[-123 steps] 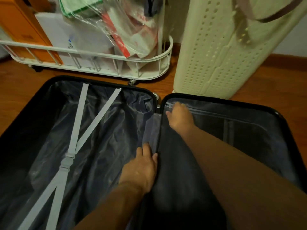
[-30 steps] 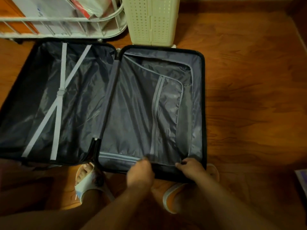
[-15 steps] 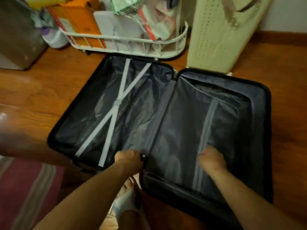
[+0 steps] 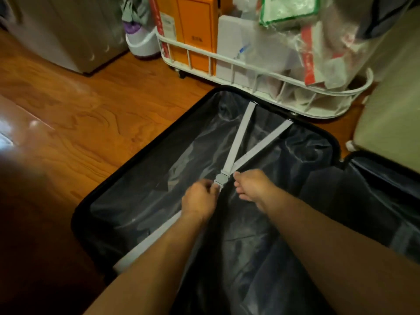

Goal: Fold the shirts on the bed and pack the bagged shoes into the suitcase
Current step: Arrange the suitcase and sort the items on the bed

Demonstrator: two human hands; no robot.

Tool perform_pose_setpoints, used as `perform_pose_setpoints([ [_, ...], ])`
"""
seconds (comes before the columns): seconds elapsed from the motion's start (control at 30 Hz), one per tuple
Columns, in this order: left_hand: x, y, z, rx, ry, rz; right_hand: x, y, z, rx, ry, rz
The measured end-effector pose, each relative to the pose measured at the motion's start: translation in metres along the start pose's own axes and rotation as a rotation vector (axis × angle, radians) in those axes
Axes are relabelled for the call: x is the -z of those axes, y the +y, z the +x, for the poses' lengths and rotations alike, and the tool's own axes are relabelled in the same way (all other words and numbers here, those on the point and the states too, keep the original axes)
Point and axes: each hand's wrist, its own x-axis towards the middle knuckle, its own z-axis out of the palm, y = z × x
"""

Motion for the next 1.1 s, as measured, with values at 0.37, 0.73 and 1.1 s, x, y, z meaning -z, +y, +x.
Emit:
perform_pose_setpoints([
  [0.37,0.004,0.004,0.021,0.111,-0.224,-0.862,-0.008,0.003,0.058,-0.323,-0.268,0.568],
  [0.73,0.028,-0.031,0.011,0.221,-0.091,-0.546,0.039,0.003,0.093,-0.076,0.194,0.040],
  [1.1,-0.080,0.044,-0.168,-0.830,-0.153,0.272,0.185,0.201,-0.127,-0.019,0.826,-0.481],
])
